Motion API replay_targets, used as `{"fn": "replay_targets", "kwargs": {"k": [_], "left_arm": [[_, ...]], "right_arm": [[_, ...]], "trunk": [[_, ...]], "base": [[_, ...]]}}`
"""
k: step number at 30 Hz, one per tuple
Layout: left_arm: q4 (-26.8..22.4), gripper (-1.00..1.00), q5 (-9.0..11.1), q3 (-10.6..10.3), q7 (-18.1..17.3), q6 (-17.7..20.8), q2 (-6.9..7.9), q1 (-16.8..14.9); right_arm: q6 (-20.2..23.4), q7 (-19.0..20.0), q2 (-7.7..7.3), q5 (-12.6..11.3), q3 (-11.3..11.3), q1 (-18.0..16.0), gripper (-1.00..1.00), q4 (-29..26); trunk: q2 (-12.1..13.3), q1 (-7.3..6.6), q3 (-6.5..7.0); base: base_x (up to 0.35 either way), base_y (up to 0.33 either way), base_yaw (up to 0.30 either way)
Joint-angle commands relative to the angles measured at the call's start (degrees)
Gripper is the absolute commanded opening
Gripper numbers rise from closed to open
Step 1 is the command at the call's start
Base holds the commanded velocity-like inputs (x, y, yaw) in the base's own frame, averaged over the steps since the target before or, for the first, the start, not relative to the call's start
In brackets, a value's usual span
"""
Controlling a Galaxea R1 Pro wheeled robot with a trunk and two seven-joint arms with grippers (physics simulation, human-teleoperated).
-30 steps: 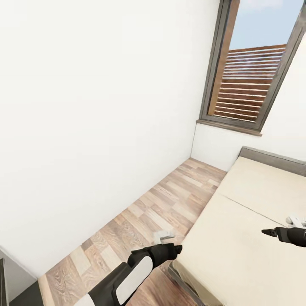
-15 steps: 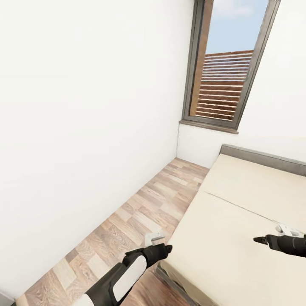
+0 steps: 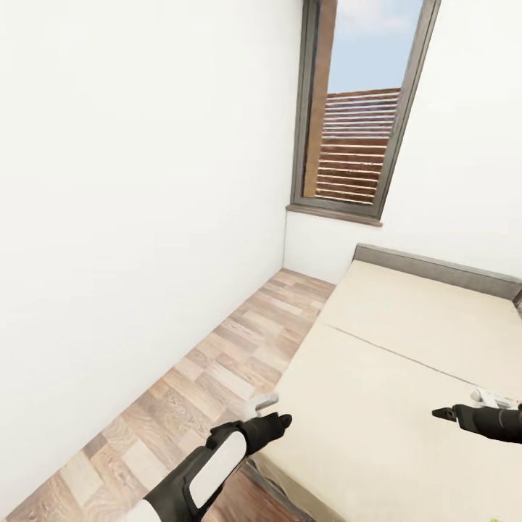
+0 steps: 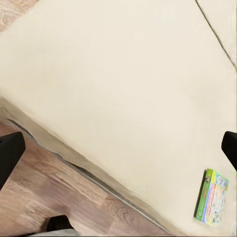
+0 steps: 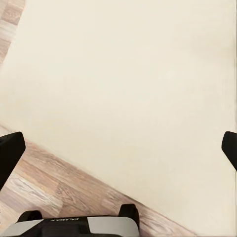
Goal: Put all the toys in the child's room - the three board games (two on the bed and one on the table), the two jigsaw puzzles on the table, and the tennis ball on the table - inside the toy box on the table in the child's room.
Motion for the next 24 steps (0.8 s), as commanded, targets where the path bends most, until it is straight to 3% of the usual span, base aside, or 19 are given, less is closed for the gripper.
{"fn": "replay_targets", "kwargs": {"k": [1, 5, 6, 10, 15, 18, 22, 24], "left_arm": [[-0.1, 1.00, 0.8, 0.0, 0.5, 0.0, 0.03, -0.1], [-0.1, 1.00, 1.5, 0.2, 0.5, 0.2, 0.02, -0.1], [-0.1, 1.00, 3.3, 1.7, 0.4, 0.4, 0.09, -0.4], [-0.1, 1.00, 5.8, 3.9, 0.3, 1.1, 0.44, -0.5], [-0.1, 1.00, 6.0, 4.5, 0.5, 1.4, 0.85, -0.5], [0.0, 1.00, 6.4, 4.9, 0.5, 1.3, 1.93, -0.6], [0.8, 1.00, 8.0, 7.0, -1.9, 1.4, 3.35, -0.6], [2.3, 1.00, 8.5, 7.7, -7.6, 2.0, 3.76, -0.6]], "right_arm": [[0.2, 0.6, 0.04, 0.6, -0.1, -0.1, 1.00, -0.1], [0.2, 0.6, 0.09, 0.6, -0.1, -0.1, 1.00, -0.1], [0.2, 0.6, 0.05, 0.7, -0.1, -0.2, 1.00, -0.1], [0.3, 0.6, -0.02, 0.7, -0.1, -0.2, 1.00, 0.0], [1.3, 0.5, -0.10, 0.9, 0.0, -0.3, 1.00, 0.0], [1.8, 0.3, -0.09, 1.1, 0.0, -0.4, 1.00, 0.3], [1.8, -0.4, -0.21, 1.1, -0.1, -0.4, 1.00, 2.2], [0.6, -0.9, -0.32, 0.8, -0.4, -0.3, 1.00, 3.8]], "trunk": [[-0.1, 0.04, -0.12], [-0.1, 0.04, -0.03], [-0.1, 0.04, 0.00], [-0.1, 0.04, 0.08], [-0.1, 0.04, 0.12], [-0.1, 0.04, 0.13], [-0.1, 0.04, 0.13], [-0.1, 0.04, 0.13]], "base": [[0.000, -0.002, -0.299], [0.000, 0.000, -0.300], [0.000, 0.000, -0.300], [0.000, 0.000, -0.300], [0.000, 0.000, -0.300], [0.000, 0.000, -0.300], [0.000, 0.000, -0.300], [0.000, 0.000, -0.300]]}}
